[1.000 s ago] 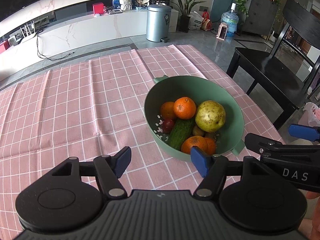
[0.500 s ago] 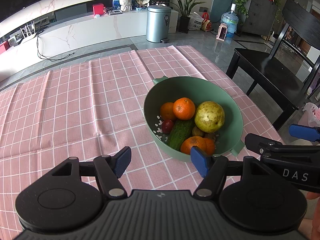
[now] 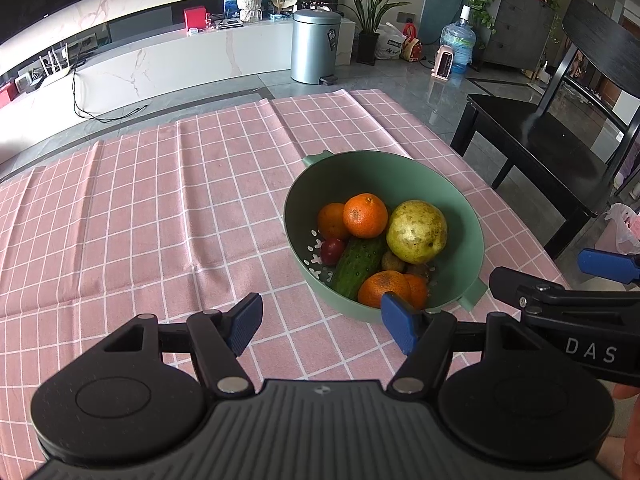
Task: Organize fruits
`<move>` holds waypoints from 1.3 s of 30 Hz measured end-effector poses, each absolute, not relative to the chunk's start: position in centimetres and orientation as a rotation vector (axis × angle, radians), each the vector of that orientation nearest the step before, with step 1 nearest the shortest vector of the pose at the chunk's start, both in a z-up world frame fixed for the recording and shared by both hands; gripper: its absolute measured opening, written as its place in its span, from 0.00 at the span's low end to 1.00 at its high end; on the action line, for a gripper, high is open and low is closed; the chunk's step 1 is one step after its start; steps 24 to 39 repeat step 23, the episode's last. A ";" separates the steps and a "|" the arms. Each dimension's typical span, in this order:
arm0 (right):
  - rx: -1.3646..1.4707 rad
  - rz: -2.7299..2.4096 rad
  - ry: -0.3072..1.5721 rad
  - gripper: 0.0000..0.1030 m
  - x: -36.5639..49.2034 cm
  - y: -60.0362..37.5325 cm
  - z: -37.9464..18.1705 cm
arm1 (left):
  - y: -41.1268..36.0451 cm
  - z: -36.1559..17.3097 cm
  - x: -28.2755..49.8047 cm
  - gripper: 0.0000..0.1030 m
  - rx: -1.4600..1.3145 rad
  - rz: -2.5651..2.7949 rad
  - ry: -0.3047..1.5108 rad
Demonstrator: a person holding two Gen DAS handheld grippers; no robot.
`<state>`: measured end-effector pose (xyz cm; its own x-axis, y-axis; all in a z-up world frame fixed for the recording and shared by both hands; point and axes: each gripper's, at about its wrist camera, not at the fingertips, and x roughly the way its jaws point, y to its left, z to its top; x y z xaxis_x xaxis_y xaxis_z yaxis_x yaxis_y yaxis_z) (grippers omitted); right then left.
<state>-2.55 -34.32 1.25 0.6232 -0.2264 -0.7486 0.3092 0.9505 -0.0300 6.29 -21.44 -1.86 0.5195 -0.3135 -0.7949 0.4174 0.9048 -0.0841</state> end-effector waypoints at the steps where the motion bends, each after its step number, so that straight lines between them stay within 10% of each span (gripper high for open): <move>1: 0.104 -0.308 0.844 0.87 -2.5 -34.3 1.2 | -21.5 -1.9 6.3 0.78 0.124 -0.439 0.925; 39: 0.109 -0.308 0.837 0.87 -2.6 -34.4 1.4 | -21.5 -1.8 6.2 0.78 0.118 -0.450 0.918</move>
